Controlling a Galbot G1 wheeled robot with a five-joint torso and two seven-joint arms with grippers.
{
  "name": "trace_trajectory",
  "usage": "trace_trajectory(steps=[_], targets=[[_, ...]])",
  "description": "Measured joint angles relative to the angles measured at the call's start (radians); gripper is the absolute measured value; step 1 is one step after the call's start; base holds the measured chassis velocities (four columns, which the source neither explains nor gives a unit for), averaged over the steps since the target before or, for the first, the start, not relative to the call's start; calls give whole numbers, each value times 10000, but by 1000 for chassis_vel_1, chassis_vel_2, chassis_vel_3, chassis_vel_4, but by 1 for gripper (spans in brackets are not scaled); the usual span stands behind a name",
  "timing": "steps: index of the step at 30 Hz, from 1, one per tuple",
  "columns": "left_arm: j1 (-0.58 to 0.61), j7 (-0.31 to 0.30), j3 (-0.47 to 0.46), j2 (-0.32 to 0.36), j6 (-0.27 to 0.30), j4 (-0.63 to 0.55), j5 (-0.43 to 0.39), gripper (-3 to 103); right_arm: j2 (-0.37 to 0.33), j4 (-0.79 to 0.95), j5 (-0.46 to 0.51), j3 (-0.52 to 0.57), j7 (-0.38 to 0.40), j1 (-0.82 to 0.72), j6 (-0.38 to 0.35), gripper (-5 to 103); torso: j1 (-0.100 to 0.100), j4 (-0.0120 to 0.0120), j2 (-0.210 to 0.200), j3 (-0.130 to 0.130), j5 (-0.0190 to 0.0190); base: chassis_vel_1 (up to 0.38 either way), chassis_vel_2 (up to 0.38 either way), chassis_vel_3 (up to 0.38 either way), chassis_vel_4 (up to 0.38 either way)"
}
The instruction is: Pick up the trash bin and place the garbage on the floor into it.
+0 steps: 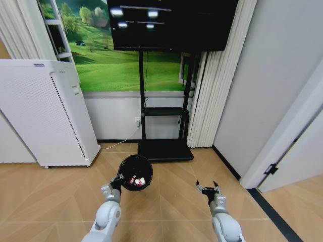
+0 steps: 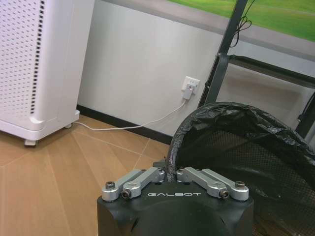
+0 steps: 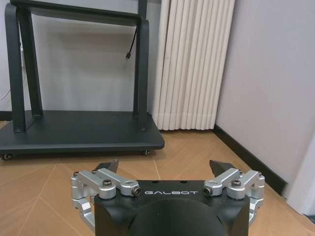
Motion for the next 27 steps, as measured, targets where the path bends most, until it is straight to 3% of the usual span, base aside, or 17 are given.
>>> trace_trajectory(steps=[8,27], targets=[[135,-22,-51,-19,-24,-48,91,4,-41,-164,-2,34,-179,21,142,100,-5,6,2,-3,-5,300,-79,-311,105],[291,-76,-32,-6,-61,-109,174,4,-115,-266,94,119,-239,-94,305,100,2,4,0,1,0,114,134,-116,-144]])
